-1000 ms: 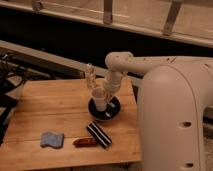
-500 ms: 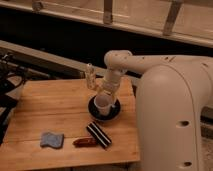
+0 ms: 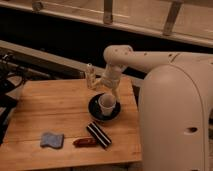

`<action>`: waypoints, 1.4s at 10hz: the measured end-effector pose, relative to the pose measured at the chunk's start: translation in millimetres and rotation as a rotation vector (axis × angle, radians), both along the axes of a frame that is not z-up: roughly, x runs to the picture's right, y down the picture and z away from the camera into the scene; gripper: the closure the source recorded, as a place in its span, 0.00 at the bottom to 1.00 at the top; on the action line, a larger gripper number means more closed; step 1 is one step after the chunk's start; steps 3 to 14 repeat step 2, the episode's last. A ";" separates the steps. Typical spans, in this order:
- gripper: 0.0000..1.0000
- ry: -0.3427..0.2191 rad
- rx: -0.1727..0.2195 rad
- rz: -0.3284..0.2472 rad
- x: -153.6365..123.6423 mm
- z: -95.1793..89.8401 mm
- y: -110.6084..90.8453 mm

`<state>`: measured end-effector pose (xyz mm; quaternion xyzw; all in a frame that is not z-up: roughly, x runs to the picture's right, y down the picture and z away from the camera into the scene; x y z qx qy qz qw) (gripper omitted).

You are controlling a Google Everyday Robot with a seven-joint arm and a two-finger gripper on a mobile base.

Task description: Place the ceramic cup in the ceramic bowl

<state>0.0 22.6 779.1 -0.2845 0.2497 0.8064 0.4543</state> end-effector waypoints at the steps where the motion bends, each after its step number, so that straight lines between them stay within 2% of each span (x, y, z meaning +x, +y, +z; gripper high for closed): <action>1: 0.10 -0.005 0.012 -0.006 -2.1 -8.8 -8.9; 2: 0.10 -0.008 0.023 -0.010 -3.1 -15.2 -15.9; 14: 0.10 -0.008 0.023 -0.010 -3.1 -15.2 -15.9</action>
